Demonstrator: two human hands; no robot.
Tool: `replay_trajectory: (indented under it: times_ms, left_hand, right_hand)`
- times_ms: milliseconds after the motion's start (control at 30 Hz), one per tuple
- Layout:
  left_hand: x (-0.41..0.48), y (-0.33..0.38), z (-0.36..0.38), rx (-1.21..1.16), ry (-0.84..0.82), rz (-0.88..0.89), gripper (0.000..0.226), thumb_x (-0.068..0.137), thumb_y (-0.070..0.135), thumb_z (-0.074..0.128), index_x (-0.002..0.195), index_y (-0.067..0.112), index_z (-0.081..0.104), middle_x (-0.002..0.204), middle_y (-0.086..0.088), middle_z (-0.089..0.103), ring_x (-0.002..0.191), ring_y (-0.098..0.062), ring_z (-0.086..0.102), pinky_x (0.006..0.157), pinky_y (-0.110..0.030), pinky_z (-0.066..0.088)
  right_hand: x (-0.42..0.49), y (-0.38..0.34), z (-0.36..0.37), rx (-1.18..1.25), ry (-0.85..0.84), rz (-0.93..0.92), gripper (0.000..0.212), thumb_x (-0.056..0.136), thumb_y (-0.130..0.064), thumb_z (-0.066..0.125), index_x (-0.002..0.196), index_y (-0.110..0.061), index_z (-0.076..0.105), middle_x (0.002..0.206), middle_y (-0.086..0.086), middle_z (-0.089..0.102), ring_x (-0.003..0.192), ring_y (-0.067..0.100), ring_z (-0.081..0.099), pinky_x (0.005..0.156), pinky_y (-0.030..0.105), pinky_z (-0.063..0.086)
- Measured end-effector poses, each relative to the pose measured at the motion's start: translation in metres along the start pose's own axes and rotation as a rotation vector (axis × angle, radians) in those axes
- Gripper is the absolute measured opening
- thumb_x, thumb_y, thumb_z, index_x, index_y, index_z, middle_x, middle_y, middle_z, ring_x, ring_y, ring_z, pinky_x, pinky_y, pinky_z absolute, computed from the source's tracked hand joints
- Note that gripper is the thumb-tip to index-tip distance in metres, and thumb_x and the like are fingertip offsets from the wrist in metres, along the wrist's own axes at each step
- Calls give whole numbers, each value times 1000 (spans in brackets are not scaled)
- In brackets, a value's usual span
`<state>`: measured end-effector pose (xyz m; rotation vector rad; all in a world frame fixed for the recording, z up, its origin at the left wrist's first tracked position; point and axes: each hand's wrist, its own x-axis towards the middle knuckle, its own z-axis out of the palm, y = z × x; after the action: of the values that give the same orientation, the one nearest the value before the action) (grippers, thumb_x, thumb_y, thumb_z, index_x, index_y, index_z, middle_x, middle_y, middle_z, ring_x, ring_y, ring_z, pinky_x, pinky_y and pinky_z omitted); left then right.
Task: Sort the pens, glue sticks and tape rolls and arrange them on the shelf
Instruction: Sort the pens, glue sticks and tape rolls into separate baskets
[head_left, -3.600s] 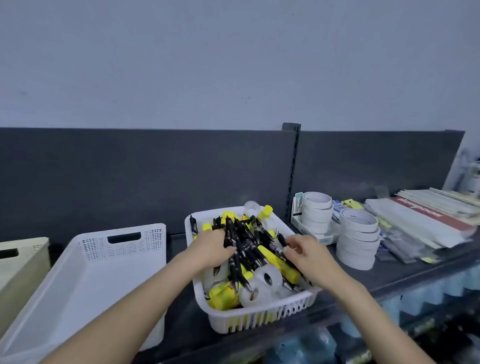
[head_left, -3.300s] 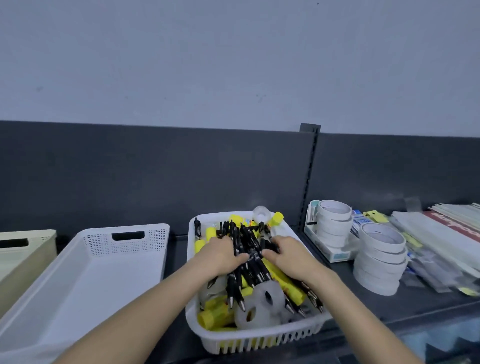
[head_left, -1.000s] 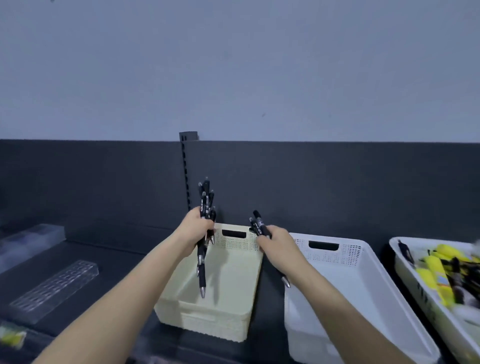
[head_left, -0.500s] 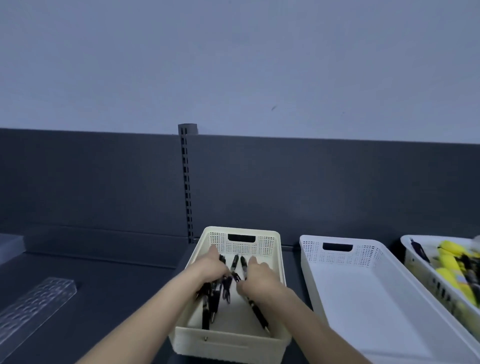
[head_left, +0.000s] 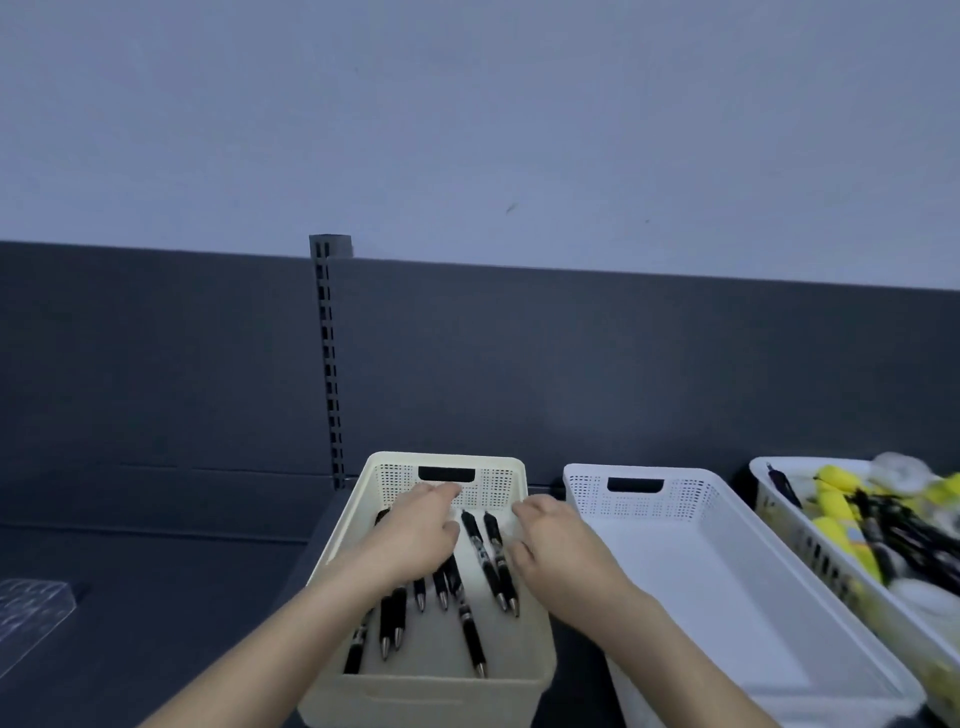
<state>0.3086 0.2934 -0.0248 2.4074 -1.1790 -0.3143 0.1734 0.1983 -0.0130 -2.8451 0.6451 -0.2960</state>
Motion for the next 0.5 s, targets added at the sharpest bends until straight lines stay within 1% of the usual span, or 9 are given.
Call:
replay_trajectory:
  times_ms: [67, 200, 267, 333, 400, 500]
  left_hand:
    - [2, 11, 2, 44, -2, 23, 51, 95, 17, 37, 145, 18, 26, 147, -9, 30, 136, -25, 28, 110, -32, 30]
    - [4, 38, 8, 78, -16, 73, 48, 95, 17, 38, 142, 17, 31, 140, -10, 37, 130, -27, 36, 107, -34, 33]
    - [5, 55, 15, 78, -26, 109, 48, 94, 17, 39, 142, 16, 31, 141, -10, 37, 130, -25, 37, 107, -32, 33]
    - [0, 94, 30, 84, -46, 160, 48, 94, 17, 40, 142, 13, 32, 141, -11, 40, 131, -24, 38, 106, -29, 32]
    - [0, 116, 34, 98, -44, 195, 47, 93, 16, 41, 140, 12, 34, 140, -11, 44, 129, -25, 41, 104, -29, 34]
    - [3, 126, 33, 107, -40, 196, 50, 95, 17, 40, 144, 12, 29, 147, -8, 37, 134, -24, 35, 107, -29, 31]
  right_hand:
    - [-7, 12, -5, -3, 10, 29, 39, 96, -27, 37, 130, -10, 44, 135, 6, 43, 124, 24, 38, 104, 31, 34]
    - [-24, 41, -20, 0, 26, 106, 44, 97, -32, 38, 134, -9, 40, 138, 7, 41, 129, 25, 35, 106, 31, 32]
    - [-35, 60, -28, -2, 42, 134, 45, 97, -33, 37, 135, -9, 39, 140, 8, 40, 130, 24, 34, 107, 32, 32]
    - [-60, 92, -39, 5, 60, 181, 46, 98, -33, 36, 137, -9, 36, 141, 7, 39, 132, 23, 34, 107, 31, 32]
    - [-69, 112, -45, 12, 74, 202, 48, 98, -33, 36, 140, -9, 33, 142, 7, 38, 132, 22, 33, 107, 30, 31]
    - [-71, 120, -55, 21, 77, 211, 46, 97, -32, 38, 136, -7, 37, 138, 10, 41, 129, 25, 36, 105, 33, 33]
